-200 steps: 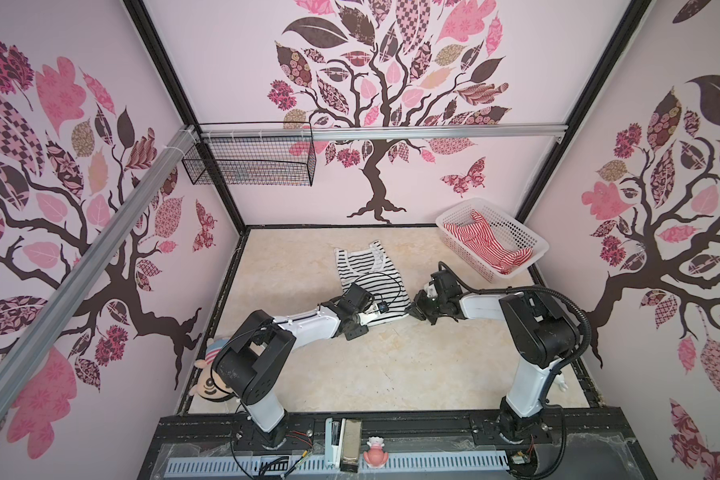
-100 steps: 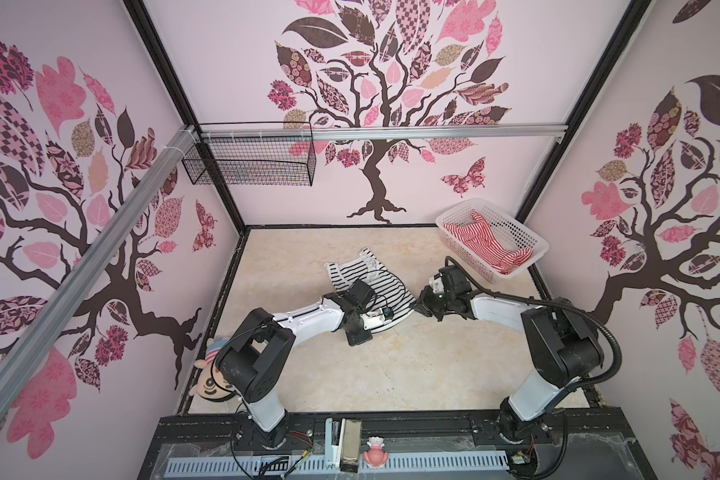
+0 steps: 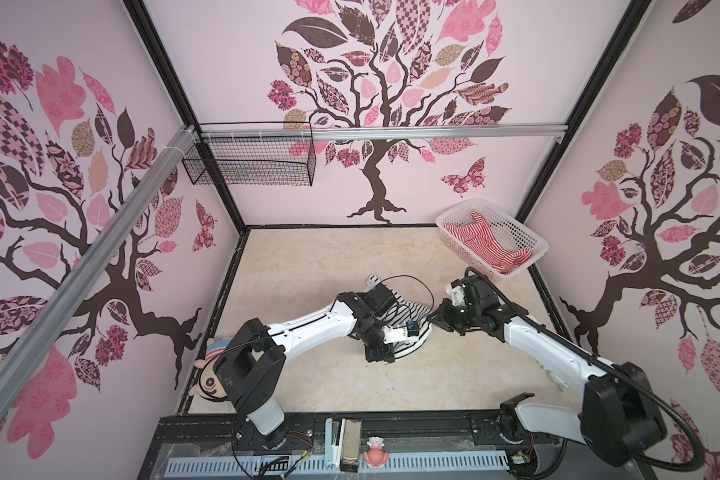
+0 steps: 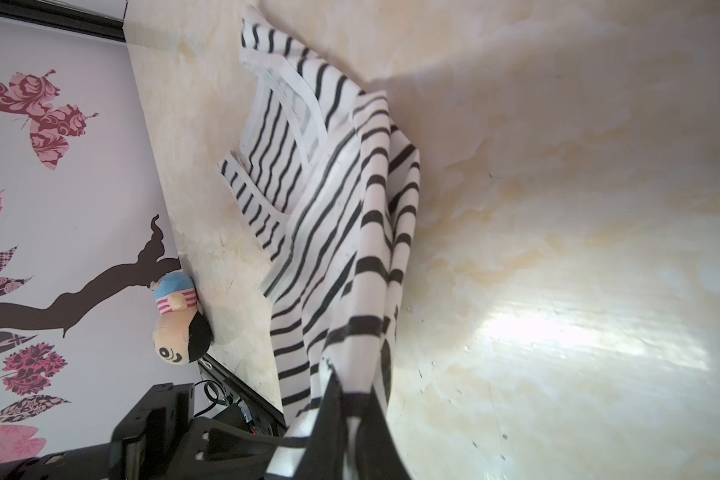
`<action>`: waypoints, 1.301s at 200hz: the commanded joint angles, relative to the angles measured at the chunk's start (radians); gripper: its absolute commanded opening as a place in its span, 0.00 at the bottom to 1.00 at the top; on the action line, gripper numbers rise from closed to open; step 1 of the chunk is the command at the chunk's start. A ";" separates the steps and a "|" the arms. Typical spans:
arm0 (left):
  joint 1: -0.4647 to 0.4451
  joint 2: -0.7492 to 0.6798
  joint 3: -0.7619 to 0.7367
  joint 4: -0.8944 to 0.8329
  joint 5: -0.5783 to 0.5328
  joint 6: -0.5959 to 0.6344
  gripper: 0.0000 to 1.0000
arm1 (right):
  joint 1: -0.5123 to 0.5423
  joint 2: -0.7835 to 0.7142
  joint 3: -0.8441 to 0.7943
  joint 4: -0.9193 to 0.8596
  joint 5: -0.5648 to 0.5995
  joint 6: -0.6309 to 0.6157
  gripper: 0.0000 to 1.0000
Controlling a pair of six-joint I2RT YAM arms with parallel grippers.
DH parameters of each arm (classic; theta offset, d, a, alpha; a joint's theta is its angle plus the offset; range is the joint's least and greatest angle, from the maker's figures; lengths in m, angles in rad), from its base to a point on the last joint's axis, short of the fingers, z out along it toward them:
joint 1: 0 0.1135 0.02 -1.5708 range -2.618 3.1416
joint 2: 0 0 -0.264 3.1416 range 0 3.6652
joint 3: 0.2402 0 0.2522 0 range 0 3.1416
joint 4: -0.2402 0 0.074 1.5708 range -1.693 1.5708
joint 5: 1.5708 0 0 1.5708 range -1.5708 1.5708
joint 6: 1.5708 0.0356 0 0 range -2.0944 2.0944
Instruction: Fold and stack the tank tops
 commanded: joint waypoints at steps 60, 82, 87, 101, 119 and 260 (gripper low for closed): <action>0.007 -0.080 0.126 -0.077 0.327 -0.082 0.00 | -0.006 -0.052 0.225 -0.141 0.027 -0.005 0.09; 0.098 -0.062 0.086 -0.033 0.321 -0.092 0.00 | -0.006 0.075 0.279 -0.069 -0.009 -0.005 0.09; 0.127 -0.050 0.083 -0.038 0.325 -0.080 0.00 | -0.007 0.104 0.289 -0.050 -0.020 -0.003 0.09; 0.194 -0.016 0.071 -0.058 0.322 -0.052 0.00 | -0.006 0.187 0.324 -0.018 -0.039 -0.005 0.09; 0.270 0.019 0.039 -0.057 0.334 -0.027 0.00 | -0.006 0.285 0.382 -0.008 -0.057 -0.016 0.10; 0.368 0.122 -0.089 0.030 0.115 -0.079 0.23 | 0.059 0.681 0.617 -0.010 -0.055 -0.069 0.28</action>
